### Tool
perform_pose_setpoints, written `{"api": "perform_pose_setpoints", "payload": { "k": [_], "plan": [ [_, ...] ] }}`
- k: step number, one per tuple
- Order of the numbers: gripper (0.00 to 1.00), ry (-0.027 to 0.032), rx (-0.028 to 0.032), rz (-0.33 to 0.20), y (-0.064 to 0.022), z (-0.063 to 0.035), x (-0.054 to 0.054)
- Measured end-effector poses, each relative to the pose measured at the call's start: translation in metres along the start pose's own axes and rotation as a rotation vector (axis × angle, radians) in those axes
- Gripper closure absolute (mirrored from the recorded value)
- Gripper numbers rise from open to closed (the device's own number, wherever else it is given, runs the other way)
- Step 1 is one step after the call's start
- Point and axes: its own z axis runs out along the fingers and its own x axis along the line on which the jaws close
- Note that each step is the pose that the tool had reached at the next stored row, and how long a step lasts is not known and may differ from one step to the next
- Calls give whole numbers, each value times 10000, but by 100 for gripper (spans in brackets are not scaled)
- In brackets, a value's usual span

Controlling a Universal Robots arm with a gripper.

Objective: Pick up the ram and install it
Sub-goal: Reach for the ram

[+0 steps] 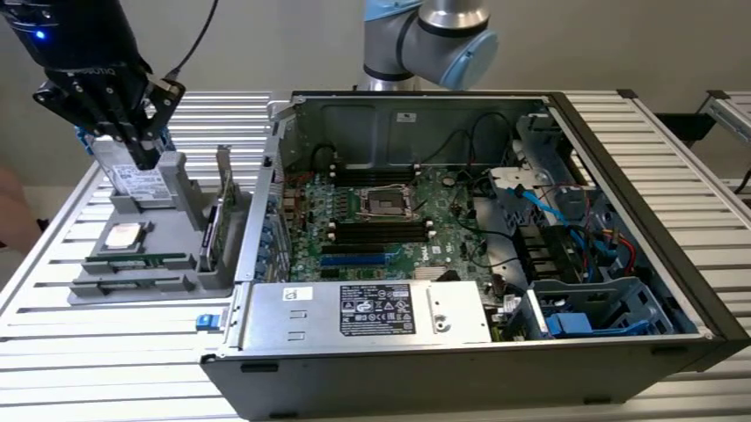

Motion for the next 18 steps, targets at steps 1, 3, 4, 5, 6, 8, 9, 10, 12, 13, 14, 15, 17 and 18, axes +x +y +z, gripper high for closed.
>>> {"api": "perform_pose_setpoints", "payload": {
  "k": [1,3,4,5,6,8,9,10,12,13,14,15,17,18],
  "plan": [
    [90,1,0,-7,-9,10,30],
    [90,1,0,-21,-27,31,92],
    [90,1,0,-28,-36,42,121],
    [90,2,1,-36,-45,53,151],
    [90,2,0,-45,-54,65,179],
    [90,3,0,-63,-71,89,236],
    [90,3,0,-72,-80,102,266],
    [90,4,1,-83,-89,116,297],
    [90,5,1,-102,-106,144,357],
    [90,5,1,-114,-113,159,386],
    [90,6,1,-125,-118,175,413],
    [90,6,1,-139,-123,193,436],
    [90,9,0,-164,-128,230,469],
    [90,11,0,-175,-130,250,482]
  ]
}}
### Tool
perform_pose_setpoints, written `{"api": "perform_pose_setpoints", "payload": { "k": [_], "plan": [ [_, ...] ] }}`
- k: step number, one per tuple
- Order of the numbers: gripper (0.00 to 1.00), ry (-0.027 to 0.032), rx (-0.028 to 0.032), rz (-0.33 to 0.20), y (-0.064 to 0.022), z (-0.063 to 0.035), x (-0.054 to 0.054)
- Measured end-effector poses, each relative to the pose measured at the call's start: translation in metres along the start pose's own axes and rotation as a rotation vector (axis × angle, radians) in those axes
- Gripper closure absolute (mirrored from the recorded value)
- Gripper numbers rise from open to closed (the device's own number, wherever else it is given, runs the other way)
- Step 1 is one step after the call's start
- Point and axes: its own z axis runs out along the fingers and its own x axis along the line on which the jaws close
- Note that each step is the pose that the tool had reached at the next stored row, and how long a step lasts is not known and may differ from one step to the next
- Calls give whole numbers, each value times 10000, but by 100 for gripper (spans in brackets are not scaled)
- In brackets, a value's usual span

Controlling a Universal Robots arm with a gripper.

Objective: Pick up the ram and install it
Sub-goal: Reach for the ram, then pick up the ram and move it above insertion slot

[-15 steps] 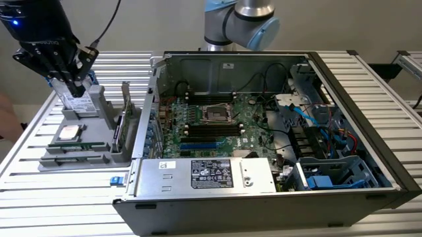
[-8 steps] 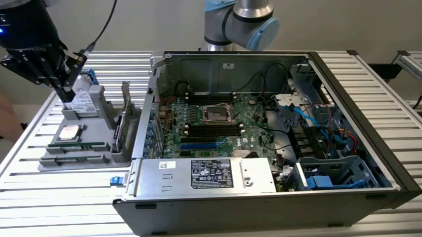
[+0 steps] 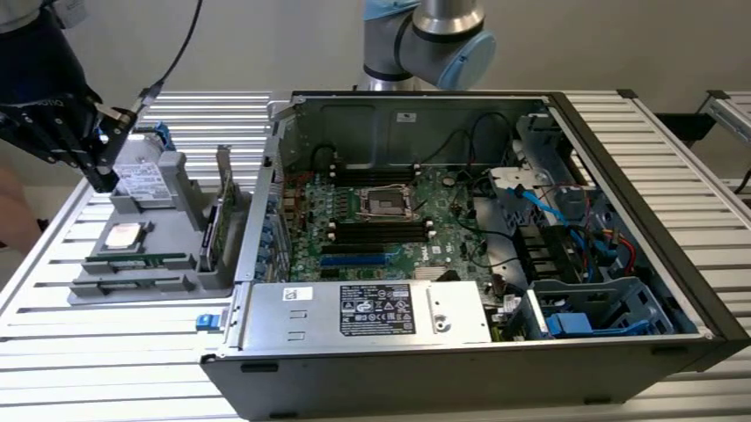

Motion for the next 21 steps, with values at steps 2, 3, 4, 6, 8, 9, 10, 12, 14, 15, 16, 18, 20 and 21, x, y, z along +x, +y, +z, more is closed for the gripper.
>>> {"api": "perform_pose_setpoints", "payload": {
  "k": [2,3,4,6,8,9,10,12,14,15,16,18,20,21],
  "plan": [
    [90,8,1,-17,-3,36,21],
    [90,12,2,-23,-4,54,29],
    [90,14,1,-31,-5,73,34],
    [90,32,4,-45,-4,84,34],
    [90,32,3,-45,-4,84,34],
    [90,31,2,-45,-4,84,34],
    [90,31,2,-45,-4,85,34],
    [90,31,2,-45,-4,84,34],
    [90,31,2,-45,-4,84,34],
    [90,31,2,-45,-4,85,34],
    [90,31,2,-45,-4,84,34],
    [90,31,2,-45,-4,84,34],
    [90,31,2,-45,-4,84,34],
    [90,31,2,-45,-4,85,34]
  ]
}}
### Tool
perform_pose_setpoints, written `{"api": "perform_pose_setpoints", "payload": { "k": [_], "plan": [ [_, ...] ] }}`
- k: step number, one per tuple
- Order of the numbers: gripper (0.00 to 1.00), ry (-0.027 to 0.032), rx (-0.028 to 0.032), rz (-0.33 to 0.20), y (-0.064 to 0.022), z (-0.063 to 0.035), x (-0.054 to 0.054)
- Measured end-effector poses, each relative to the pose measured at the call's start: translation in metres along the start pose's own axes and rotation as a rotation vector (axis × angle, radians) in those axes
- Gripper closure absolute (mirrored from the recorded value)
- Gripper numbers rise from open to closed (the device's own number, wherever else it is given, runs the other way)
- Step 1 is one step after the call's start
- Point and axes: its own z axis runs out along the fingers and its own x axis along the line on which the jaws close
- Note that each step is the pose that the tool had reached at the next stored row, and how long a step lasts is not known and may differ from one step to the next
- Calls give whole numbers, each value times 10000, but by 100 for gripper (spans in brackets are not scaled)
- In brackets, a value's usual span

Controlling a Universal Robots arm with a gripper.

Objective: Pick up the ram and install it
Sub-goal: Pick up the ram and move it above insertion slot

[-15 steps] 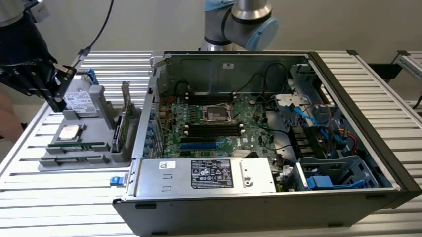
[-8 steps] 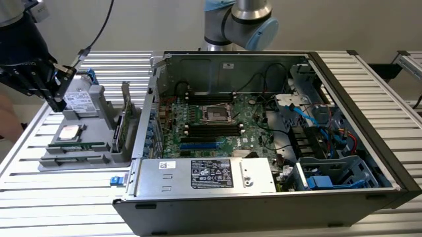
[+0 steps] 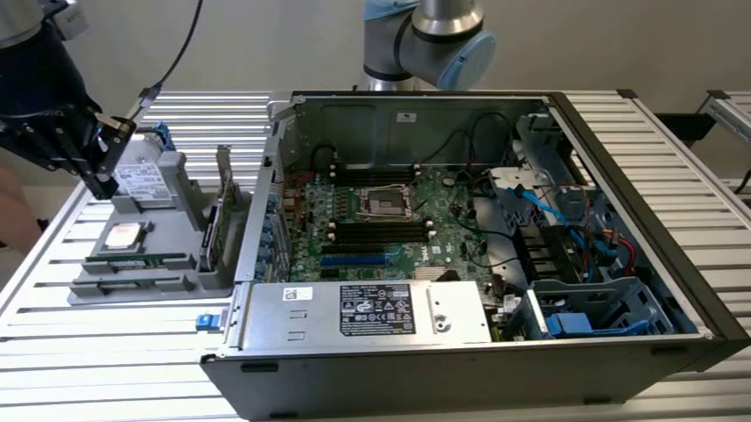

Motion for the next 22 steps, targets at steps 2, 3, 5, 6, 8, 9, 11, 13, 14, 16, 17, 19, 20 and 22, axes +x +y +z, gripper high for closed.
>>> {"api": "perform_pose_setpoints", "payload": {
  "k": [2,3,5,6,8,9,11,13,14,16,17,19,20,22],
  "plan": [
    [90,-4,-16,-166,-1,15,19],
    [90,8,-13,-354,-1,17,19],
    [90,26,-13,-719,-2,23,19],
    [90,34,-12,-899,-2,27,19],
    [90,51,-10,-1253,-2,33,19],
    [90,60,-8,-1444,-2,37,19],
    [90,78,-4,-1803,-3,43,19],
    [90,95,-1,-2172,-3,50,19],
    [90,104,-2,-2359,-3,54,19],
    [90,120,-11,-2724,-4,62,19],
    [90,129,-15,-2897,-4,66,19],
    [90,145,-24,-3257,-4,74,19],
    [90,153,-28,-3448,-4,78,18],
    [90,171,-36,-3801,-5,86,19]
  ]
}}
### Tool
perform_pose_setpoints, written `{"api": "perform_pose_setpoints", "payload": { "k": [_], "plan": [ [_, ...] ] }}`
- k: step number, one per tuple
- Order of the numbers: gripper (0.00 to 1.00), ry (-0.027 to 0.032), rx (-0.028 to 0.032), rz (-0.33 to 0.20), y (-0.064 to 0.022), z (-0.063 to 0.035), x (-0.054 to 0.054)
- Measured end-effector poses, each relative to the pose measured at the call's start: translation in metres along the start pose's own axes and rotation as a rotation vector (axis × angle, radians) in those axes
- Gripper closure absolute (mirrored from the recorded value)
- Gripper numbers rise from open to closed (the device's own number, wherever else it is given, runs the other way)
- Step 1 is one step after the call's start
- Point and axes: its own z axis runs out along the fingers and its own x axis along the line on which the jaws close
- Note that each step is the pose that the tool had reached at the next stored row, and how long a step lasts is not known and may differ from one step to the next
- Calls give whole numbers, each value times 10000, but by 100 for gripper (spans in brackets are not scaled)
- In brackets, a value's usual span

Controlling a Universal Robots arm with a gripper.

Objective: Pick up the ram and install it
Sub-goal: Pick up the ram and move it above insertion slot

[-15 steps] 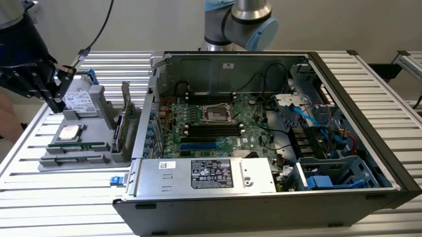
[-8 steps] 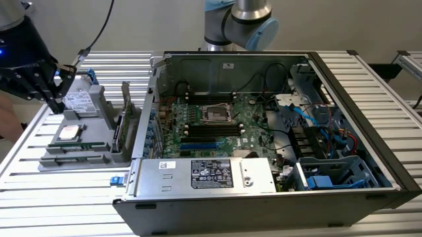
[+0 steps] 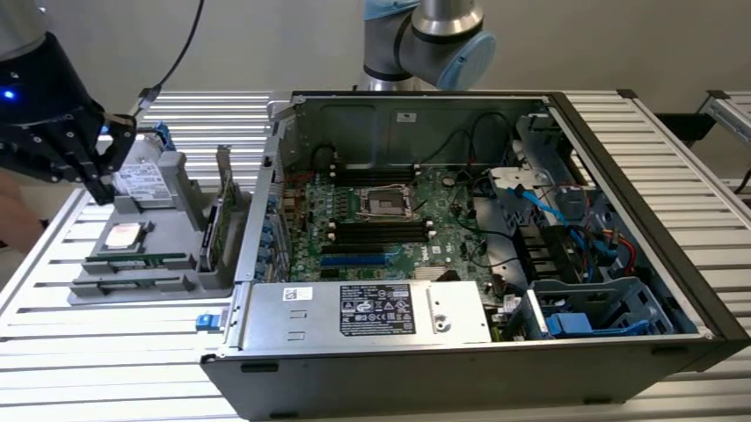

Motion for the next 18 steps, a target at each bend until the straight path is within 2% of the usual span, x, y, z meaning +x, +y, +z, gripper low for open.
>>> {"api": "perform_pose_setpoints", "payload": {
  "k": [18],
  "plan": [
    [90,131,-107,-3287,-4,70,-1]
  ]
}}
